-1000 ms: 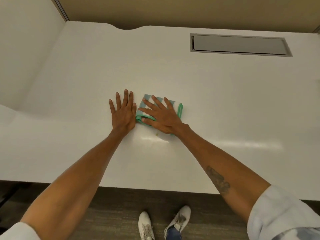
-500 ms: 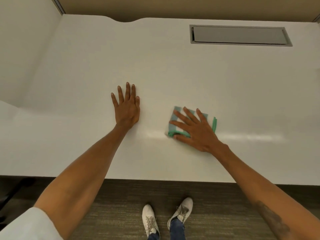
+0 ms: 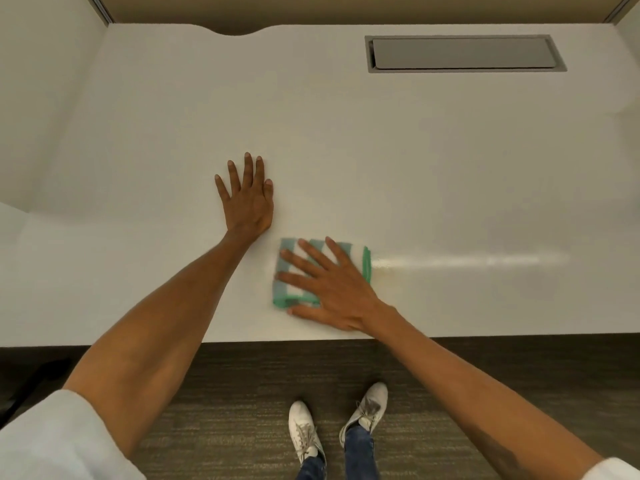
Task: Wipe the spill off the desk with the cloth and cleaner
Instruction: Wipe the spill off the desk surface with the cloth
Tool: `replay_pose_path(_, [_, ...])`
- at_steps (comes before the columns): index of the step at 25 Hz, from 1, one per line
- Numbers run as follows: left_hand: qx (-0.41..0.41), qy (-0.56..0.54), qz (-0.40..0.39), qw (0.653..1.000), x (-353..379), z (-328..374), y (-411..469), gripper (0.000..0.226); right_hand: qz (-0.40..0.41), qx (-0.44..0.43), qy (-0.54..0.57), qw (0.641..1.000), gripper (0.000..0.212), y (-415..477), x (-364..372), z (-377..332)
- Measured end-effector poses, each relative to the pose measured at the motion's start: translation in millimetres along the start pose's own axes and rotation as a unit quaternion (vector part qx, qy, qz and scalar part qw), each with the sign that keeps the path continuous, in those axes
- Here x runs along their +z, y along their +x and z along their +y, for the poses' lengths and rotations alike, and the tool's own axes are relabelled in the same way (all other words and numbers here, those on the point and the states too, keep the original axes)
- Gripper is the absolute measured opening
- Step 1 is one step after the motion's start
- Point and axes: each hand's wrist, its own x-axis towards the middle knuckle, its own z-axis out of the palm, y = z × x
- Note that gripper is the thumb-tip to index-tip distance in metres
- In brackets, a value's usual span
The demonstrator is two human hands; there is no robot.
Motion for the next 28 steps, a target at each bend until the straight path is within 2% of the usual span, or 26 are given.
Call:
replay_pose_path(2, [0.005,0.002,0.007,1.000,0,-1,-2,0.056,0.011,0.019,-0.011,1.000,0.063,-51,1,24])
replay_pose_path(5, [0.005,0.012,0.011,1.000,2,0,-3,0.057,0.018,0.127,-0.008,0.992,0.062,-96,-9,82])
replay_pose_path(7, [0.003,0.019,0.013,1.000,3,0,-3,0.057,0.008,0.199,0.011,0.980,0.063,-83,-16,99])
replay_pose_path(9, [0.003,0.016,0.011,1.000,3,2,-3,0.057,0.010,0.218,0.017,0.976,0.064,-48,-20,91])
replay_pose_path(15, [-0.001,0.018,-0.003,1.000,3,1,0,0.057,0.006,0.075,0.027,0.997,0.062,41,-1,-29])
replay_pose_path(17, [0.002,0.018,-0.008,1.000,5,0,3,0.058,0.005,0.043,0.029,0.999,0.061,40,3,-59])
replay_pose_path(20, [0.006,0.014,-0.008,1.000,4,-1,1,0.058,0.009,0.009,0.028,1.000,0.058,-4,3,-55])
replay_pose_path(22, [0.008,0.015,0.000,1.000,3,0,-1,0.057,0.020,0.057,0.030,0.998,0.057,-46,2,-26])
replay_pose_path(25, [0.007,0.017,0.008,1.000,5,2,-3,0.057,0.025,0.192,0.012,0.981,0.056,-107,-3,53])
replay_pose_path(28, [-0.002,0.014,0.011,1.000,6,2,-1,0.057,0.021,0.290,0.023,0.957,0.061,-121,-13,126])
